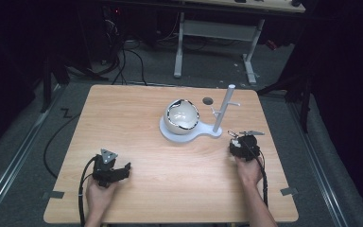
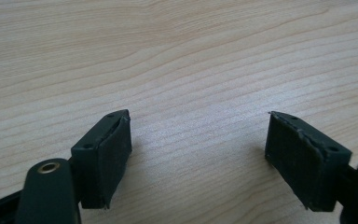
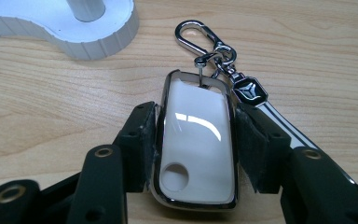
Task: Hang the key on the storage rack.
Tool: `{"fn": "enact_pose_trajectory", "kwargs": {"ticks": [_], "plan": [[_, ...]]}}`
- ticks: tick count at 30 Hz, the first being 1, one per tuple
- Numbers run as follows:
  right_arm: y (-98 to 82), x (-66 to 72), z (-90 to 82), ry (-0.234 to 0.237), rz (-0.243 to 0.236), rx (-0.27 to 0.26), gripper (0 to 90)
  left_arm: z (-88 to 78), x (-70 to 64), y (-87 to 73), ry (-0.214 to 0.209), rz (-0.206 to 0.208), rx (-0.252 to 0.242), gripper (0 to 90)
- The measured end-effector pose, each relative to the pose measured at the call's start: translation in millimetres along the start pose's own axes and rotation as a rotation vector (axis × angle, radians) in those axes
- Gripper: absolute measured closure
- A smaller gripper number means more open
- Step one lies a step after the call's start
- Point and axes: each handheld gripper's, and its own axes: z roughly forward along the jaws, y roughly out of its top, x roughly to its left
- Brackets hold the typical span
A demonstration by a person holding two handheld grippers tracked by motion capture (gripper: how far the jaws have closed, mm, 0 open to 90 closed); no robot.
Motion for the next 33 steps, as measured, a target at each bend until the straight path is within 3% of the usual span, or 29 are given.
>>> {"fn": "enact_pose_trajectory", "kwargs": {"ticks": [5,13,23,33], "plan": [[-1.3,-3.2,-1.6,0.015,0.0,-0.008,51.1,0.0,0.1,0.0,0.0,0.0,0.0,23.0],[-1.4,-16.1,-24.8,0.071,0.014,-0.096,51.2,0.1,-0.2,0.0,0.0,-0.004,-0.002,23.0],[5.5,-22.9,-62.3,0.095,-0.062,-0.192,51.3,0.1,-0.2,0.0,0.0,-0.003,-0.002,23.0],[8.0,-24.5,-89.8,0.107,-0.099,-0.256,51.3,0.1,-0.3,0.0,0.0,-0.004,-0.002,23.0]]}}
